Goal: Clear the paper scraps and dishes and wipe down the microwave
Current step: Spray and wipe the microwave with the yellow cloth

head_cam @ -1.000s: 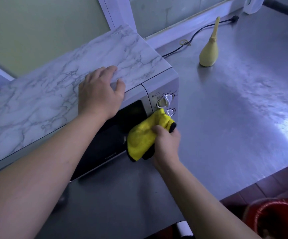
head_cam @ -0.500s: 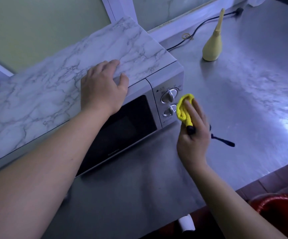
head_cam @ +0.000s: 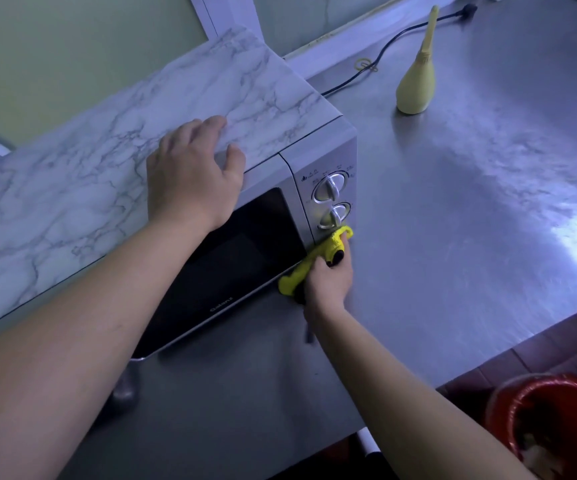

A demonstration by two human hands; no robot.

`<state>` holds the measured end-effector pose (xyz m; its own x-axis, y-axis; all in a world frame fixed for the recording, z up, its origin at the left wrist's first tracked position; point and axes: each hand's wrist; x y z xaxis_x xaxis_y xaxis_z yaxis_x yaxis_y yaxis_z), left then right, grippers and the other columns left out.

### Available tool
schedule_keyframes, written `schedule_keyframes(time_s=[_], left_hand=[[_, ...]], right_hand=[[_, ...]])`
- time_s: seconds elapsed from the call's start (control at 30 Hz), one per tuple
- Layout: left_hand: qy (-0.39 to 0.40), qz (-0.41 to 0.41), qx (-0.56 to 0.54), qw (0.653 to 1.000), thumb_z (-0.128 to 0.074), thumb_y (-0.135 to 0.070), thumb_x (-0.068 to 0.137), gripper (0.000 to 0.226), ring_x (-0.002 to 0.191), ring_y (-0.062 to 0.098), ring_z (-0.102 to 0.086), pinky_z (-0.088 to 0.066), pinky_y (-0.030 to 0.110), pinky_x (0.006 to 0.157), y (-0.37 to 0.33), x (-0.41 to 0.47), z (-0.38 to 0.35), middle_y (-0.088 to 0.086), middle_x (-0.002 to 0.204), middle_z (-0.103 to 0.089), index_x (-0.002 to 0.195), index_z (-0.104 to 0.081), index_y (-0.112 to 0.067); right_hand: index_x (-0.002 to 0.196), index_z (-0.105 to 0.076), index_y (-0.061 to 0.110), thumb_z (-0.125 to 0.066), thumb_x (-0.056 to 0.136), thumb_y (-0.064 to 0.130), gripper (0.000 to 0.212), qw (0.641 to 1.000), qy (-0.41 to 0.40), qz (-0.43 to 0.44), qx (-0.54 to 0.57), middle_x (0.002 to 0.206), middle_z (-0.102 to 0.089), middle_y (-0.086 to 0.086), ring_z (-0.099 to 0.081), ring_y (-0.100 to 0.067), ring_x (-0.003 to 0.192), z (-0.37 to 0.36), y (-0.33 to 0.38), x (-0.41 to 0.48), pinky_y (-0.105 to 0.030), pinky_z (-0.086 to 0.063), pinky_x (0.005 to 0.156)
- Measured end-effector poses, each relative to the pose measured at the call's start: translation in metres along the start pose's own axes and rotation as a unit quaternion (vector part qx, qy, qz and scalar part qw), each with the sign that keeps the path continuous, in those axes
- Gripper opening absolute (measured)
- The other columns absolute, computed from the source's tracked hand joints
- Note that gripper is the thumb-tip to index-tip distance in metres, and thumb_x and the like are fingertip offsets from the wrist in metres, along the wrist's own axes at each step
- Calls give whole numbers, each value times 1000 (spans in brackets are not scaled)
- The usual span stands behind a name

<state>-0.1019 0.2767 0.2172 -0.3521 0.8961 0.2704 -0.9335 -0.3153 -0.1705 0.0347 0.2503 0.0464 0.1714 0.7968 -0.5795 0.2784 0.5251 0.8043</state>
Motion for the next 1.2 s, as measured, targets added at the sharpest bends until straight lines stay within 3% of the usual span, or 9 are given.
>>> schedule_keyframes(time_s=[0.17,0.27,0.4,0.47,0.53,0.73,0.83,0.97,1.2], left_hand=[[6,1,1,1000,-38,-44,97,49,135,28,-39,-29,45,111,1,0,0,-1,148,-48,143,-47,-28],[10,1,1,1000,-37,-44,97,50,136,27,-38,-28,46,112,1,1,1,-1,148,-47,143,-46,-28],[4,0,4,1000,-36,-45,96,50,133,28,-40,-30,46,109,2,1,0,0,145,-49,142,-47,-28],[4,1,3,1000,-35,-45,96,50,133,29,-40,-30,46,109,2,1,0,0,145,-50,141,-48,-28],[6,1,7,1000,-35,-46,96,50,132,29,-41,-30,46,108,3,2,0,0,144,-50,141,-47,-28],[7,0,10,1000,-35,-47,94,52,133,30,-40,-31,46,108,2,3,0,1,145,-49,141,-47,-28],[9,2,14,1000,-35,-47,96,51,134,29,-39,-29,46,108,2,2,0,0,146,-48,142,-46,-28],[7,2,11,1000,-36,-46,97,49,134,27,-39,-29,46,108,1,1,0,-1,146,-47,142,-46,-29],[8,4,7,1000,-35,-47,96,48,132,27,-40,-28,46,108,2,1,0,-1,145,-48,140,-48,-30]], right_hand=[[103,-60,10,-52,85,-7,26,978,147,-144,16,84,-68,-14,-69,-22,58,28,3,-19,-36,-57,49],[102,-63,9,-58,88,-8,23,969,184,-164,27,80,-75,-12,-74,-25,67,59,16,-19,-36,-57,51],[101,-74,35,-56,96,2,39,980,180,74,-34,76,-68,-1,-65,-14,58,79,38,-30,-28,-52,49],[121,-71,28,-58,92,-3,45,943,189,264,-69,110,-72,0,-70,-13,96,76,46,-43,-35,-58,78],[131,-64,19,-57,82,-20,63,901,145,396,-99,140,-58,-2,-55,-19,130,61,47,-50,-42,-47,105],[130,-65,5,-46,61,-16,74,798,26,568,-202,146,-49,-12,-48,-39,130,-3,35,-47,-45,-33,115],[133,-63,8,-47,69,-11,69,798,25,547,-252,149,-45,-12,-43,-40,136,0,-2,-33,-40,-28,119],[140,-57,10,-56,66,-21,80,832,102,429,-336,155,-39,-12,-42,-44,135,31,-42,-10,-55,-41,107],[149,-44,31,-61,82,-4,78,790,156,338,-488,161,-29,4,-37,-33,130,43,-31,-2,-44,-51,87]])
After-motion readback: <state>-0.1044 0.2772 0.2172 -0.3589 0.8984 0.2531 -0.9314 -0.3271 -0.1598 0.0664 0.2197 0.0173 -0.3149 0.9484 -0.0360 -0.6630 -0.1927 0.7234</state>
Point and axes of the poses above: each hand's wrist, its own x-axis towards the middle knuckle, its own z-axis out of the back of the hand, y = z × x
